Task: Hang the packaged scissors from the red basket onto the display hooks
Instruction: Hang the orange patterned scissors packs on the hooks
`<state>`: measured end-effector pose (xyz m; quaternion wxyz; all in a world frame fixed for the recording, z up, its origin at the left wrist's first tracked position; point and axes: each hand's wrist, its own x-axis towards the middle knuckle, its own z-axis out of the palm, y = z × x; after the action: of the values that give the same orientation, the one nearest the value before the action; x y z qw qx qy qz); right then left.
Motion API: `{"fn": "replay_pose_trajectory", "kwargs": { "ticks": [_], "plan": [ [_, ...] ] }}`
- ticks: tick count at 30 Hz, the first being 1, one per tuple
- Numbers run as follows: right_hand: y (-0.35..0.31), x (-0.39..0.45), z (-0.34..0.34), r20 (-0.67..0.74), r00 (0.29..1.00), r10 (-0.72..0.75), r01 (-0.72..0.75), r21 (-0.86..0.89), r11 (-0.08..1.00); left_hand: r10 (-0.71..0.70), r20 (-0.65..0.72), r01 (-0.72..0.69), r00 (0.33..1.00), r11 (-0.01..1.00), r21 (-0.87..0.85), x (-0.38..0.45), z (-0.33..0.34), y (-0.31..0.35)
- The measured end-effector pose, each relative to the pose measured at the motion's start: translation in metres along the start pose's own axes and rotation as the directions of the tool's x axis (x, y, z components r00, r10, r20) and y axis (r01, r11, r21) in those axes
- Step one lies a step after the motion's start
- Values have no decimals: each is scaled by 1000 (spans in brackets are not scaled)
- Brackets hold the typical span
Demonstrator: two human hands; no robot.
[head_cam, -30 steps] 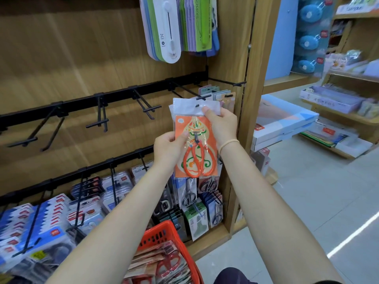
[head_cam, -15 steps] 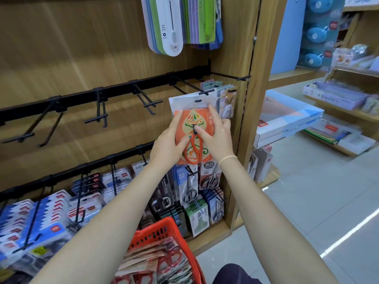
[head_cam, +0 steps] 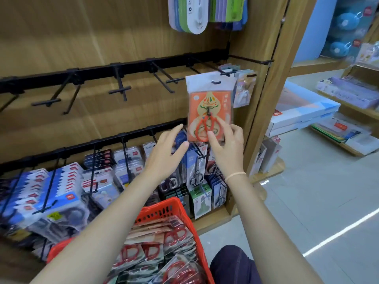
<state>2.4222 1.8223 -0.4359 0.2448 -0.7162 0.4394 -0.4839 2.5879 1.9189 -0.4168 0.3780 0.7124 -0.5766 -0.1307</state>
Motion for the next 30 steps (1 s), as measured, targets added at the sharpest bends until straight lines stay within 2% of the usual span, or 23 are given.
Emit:
{"fn": "replay_pose_trajectory", "kwargs": {
  "ticks": [2,4,6,9,11,13,14,15,17,20,22,25,27,30],
  "plan": [
    [0,-40,16,62,998,-30,29,25,999,-44,-35,45,998,999,24,-40,-2,-29],
    [1,-82,34,216,975,-44,40,27,999,-157,-49,156,986,987,-21,-85,-2,-62],
    [3,-124,53,409,912,-9,-2,28,1000,-279,-59,277,958,960,-35,-131,-3,-92],
    [14,-177,85,660,747,76,-48,-60,997,-388,-15,388,921,918,80,-191,-8,-135],
    [18,-201,102,787,591,176,-49,-183,982,-430,84,403,899,887,226,-218,-10,-155],
    [18,-213,113,861,448,242,-15,-264,965,-459,141,415,877,872,258,-235,-11,-168],
    [17,-216,116,874,406,265,7,-293,956,-489,155,450,858,863,231,-239,-12,-170],
    [16,-217,120,877,394,275,39,-314,949,-503,158,471,850,859,203,-241,-12,-172],
    [10,-214,125,871,418,258,128,-338,932,-500,152,477,852,863,166,-243,-13,-176],
    [4,-209,135,883,427,193,222,-309,925,-485,201,449,851,871,200,-248,-17,-178],
    [5,-207,145,908,381,173,218,-270,938,-497,230,443,837,861,251,-254,-23,-178],
    [5,-206,158,931,319,176,134,-228,964,-538,237,475,809,836,274,-267,-33,-179],
    [2,-205,165,931,329,159,115,-207,972,-540,227,485,810,835,258,-273,-36,-183],
    [3,-204,175,916,378,134,175,-213,961,-531,199,485,824,842,235,-276,-35,-185]
  ]
}}
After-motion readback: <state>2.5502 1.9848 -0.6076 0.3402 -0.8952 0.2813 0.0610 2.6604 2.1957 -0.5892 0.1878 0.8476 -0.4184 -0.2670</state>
